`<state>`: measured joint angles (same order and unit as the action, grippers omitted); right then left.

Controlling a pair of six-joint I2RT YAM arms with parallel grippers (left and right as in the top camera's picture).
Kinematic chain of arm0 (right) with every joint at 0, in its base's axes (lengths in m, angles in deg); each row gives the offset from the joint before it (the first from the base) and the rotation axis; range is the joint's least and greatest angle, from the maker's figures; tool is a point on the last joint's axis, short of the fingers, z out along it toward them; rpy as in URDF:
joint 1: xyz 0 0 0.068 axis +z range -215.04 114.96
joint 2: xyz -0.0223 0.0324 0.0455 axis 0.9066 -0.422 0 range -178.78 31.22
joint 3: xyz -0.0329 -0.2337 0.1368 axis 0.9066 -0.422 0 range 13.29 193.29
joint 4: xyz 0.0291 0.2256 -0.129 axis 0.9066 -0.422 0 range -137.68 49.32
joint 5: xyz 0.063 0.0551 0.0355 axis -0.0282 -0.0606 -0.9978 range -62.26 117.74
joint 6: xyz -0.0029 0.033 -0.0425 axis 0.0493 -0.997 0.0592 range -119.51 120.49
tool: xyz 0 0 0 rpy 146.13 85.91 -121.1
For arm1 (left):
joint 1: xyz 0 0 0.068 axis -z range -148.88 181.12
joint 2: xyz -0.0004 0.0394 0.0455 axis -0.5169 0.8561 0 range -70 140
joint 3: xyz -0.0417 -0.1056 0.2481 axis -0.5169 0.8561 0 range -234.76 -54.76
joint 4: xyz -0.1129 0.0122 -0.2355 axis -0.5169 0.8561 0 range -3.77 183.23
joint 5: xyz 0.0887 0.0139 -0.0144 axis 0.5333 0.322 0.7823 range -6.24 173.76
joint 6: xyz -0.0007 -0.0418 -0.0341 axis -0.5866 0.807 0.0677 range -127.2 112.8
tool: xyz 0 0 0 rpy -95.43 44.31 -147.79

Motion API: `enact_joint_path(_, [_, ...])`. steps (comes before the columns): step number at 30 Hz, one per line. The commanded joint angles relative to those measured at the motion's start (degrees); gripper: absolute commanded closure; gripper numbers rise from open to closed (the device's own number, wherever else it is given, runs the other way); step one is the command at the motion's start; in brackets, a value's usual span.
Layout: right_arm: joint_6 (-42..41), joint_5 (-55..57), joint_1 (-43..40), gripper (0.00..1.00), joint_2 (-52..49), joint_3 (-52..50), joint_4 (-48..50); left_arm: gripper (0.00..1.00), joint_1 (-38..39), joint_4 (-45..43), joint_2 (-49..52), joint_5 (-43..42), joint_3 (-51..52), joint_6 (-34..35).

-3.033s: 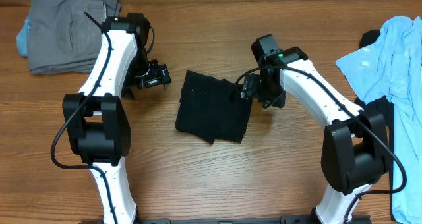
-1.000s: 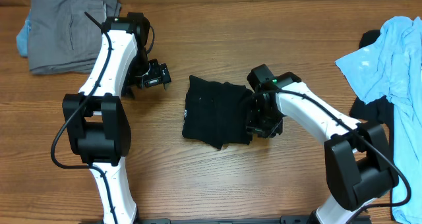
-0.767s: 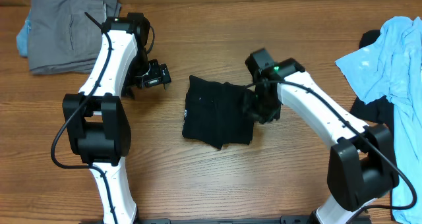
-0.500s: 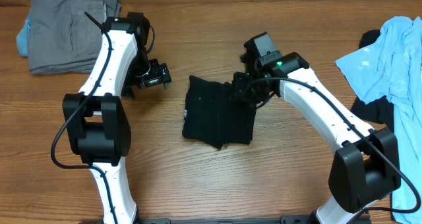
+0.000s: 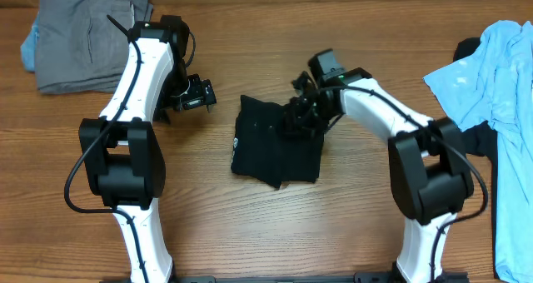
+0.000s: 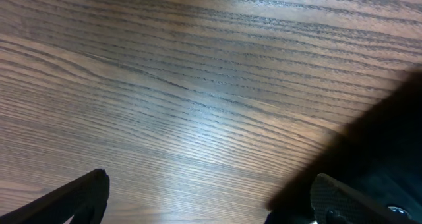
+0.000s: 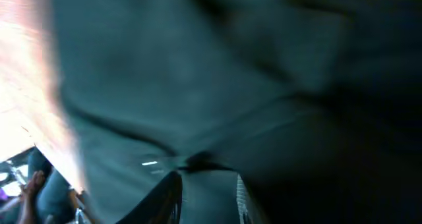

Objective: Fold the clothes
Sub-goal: 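Grasp the folded black shirt with the left gripper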

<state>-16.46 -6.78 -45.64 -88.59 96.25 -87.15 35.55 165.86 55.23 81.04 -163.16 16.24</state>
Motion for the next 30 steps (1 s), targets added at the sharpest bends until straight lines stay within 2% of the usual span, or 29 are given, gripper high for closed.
enact_joint_path(1, [2.23,0.37,-3.85,0.68,-1.16,0.26,-2.12,0.0,0.46,-0.44,-0.02,0.15,0.15,-1.18])
enact_joint_path(8, [2.1,3.58,-6.05,0.68,-0.83,1.33,-5.03,0.0,0.48,-2.25,-0.02,-1.73,0.26,-2.49])
enact_joint_path(11, [-0.92,10.05,-6.03,0.68,0.35,4.37,-9.88,0.0,0.48,-3.65,-0.02,-6.4,0.33,-7.19])
enact_joint_path(14, [-5.35,18.32,-5.97,0.66,2.73,8.35,-16.02,0.0,0.48,-3.61,-0.02,-7.98,0.35,-8.26])
enact_joint_path(17, [-7.52,21.59,-5.97,0.62,7.06,11.23,-19.89,0.0,0.5,-3.52,0.02,-8.7,0.52,-9.99])
enact_joint_path(19, [-7.5,21.38,-5.97,0.61,10.62,11.72,-20.33,0.0,0.5,-3.45,0.02,-12.76,1.27,-13.68])
enact_joint_path(24, [-6.4,19.91,-5.44,0.56,18.32,11.72,-22.8,0.0,0.72,-5.16,0.02,-29.14,6.14,-25.44])
enact_joint_path(30, [-5.92,19.89,-4.28,0.53,21.84,11.69,-25.29,0.0,0.87,-13.86,0.02,-33.88,15.45,-26.75])
